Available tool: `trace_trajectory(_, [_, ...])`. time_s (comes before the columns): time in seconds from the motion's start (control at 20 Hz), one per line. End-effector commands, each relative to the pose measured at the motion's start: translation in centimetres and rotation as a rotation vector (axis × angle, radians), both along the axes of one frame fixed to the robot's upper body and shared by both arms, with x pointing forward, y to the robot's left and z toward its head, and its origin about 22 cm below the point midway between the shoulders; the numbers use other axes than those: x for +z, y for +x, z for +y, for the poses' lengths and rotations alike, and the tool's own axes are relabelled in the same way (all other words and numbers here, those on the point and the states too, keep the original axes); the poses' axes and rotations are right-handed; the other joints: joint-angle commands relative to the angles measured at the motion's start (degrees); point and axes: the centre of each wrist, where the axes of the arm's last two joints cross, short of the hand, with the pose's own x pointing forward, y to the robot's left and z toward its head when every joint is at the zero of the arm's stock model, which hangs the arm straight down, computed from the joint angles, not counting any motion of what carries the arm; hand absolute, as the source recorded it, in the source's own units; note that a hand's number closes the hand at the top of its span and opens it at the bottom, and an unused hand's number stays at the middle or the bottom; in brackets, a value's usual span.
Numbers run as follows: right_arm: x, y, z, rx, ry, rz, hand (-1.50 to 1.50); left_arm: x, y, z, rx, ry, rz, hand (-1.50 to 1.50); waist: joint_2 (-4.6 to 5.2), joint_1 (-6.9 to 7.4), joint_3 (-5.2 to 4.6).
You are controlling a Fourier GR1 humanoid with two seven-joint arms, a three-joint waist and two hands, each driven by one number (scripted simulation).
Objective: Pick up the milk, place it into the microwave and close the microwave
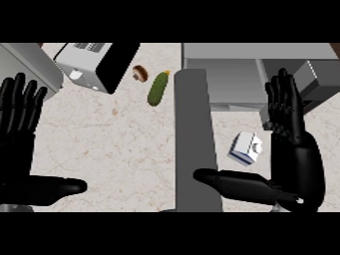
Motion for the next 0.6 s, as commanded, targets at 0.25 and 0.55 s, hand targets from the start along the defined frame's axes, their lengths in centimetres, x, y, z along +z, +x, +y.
trace_trajectory(0.25, [-0.6,-1.9,4.3,-0.048,-0.014,0.072,-1.5,-0.2,-2.9,2.5,0.032,-0.046,0.051,-1.5,-0.07,-0.3,-0.03])
trace_trajectory(0.55, [-0.9,-1.8,2.9,-0.158,-0.05,0.106,-1.5,-0.3,-5.5,5.4,0.017,-0.029,0.035,-1.5,-0.05,-0.26,-0.04])
